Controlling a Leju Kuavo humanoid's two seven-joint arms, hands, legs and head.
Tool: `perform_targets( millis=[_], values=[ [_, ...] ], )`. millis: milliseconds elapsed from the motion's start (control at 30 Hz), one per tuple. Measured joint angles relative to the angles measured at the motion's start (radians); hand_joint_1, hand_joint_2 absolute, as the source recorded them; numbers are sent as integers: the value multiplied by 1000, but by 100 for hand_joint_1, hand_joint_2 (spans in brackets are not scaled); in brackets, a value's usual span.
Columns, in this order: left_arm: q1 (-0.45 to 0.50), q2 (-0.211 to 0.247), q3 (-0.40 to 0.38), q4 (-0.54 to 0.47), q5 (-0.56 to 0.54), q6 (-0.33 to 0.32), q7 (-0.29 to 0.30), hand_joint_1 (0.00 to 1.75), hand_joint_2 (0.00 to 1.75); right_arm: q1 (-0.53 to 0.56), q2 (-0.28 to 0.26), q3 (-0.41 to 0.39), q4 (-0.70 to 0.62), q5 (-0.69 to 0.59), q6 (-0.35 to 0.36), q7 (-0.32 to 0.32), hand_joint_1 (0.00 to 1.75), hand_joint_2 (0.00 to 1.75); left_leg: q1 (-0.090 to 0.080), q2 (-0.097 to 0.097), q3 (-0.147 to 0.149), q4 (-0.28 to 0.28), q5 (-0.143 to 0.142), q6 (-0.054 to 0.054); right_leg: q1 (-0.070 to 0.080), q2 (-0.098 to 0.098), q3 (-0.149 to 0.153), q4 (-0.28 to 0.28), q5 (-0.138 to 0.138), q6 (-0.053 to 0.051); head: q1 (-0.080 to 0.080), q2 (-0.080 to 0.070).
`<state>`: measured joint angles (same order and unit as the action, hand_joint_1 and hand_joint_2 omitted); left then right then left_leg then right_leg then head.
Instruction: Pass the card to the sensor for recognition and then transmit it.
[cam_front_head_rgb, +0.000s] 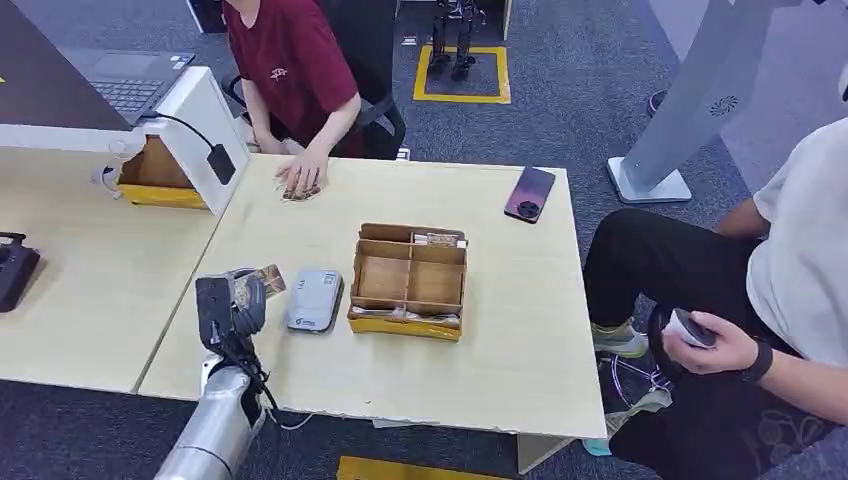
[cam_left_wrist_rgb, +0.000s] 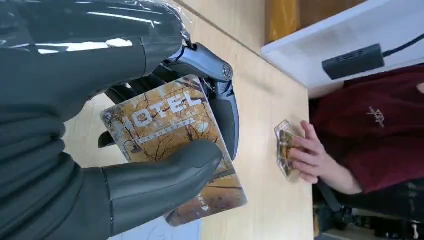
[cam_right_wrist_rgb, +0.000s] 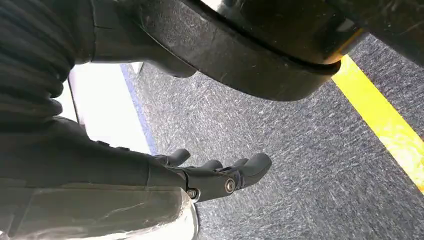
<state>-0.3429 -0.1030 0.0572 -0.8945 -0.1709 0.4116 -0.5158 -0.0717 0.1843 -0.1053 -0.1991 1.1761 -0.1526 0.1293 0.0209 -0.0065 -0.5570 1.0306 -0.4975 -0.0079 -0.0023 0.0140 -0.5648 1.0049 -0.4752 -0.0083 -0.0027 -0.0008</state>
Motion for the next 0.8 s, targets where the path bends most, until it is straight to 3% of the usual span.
perform_targets(
  millis=[133,333,467,567,633,700,767,800],
  values=[
    [9,-6,8,-28,17,-3,-7,175,175,0,0,0,0,0,-1,0,0,175,0,0,0,0,0,0,0,0,0,0,0,0,0,0],
    [21,-10,28,-85,112,12,-93,175,175,0,2,0,0,16,0,0,0,175,0,0,0,0,0,0,0,0,0,0,0,0,0,0],
    [25,-9,31,-113,62,100,-164,175,175,-1,2,2,0,28,6,1,0,175,0,0,0,0,0,0,0,0,0,0,0,0,0,0],
    [18,-3,31,-122,-211,265,-181,175,175,-7,4,6,-1,48,20,4,0,175,0,0,-1,0,0,0,0,0,-1,0,0,0,0,0],
    [10,-7,71,-163,-583,280,-183,175,175,-14,5,12,-2,63,33,6,0,175,0,0,-1,0,1,-1,0,0,-1,0,0,0,1,0],
    [-9,-16,141,-213,-857,285,-185,175,175,-22,5,23,-2,71,43,8,0,175,0,0,-1,0,1,-1,0,1,-1,0,1,-1,0,0],
    [-32,-24,194,-245,-950,286,-185,175,175,-29,5,27,-2,72,43,8,0,175,0,4,0,0,0,-1,0,4,-1,0,1,-1,1,0],
    [-42,-26,215,-263,-938,286,-185,175,175,-32,5,29,-2,72,43,8,0,175,0,5,0,0,0,-1,0,6,-1,0,2,-2,1,0]
  ],
)
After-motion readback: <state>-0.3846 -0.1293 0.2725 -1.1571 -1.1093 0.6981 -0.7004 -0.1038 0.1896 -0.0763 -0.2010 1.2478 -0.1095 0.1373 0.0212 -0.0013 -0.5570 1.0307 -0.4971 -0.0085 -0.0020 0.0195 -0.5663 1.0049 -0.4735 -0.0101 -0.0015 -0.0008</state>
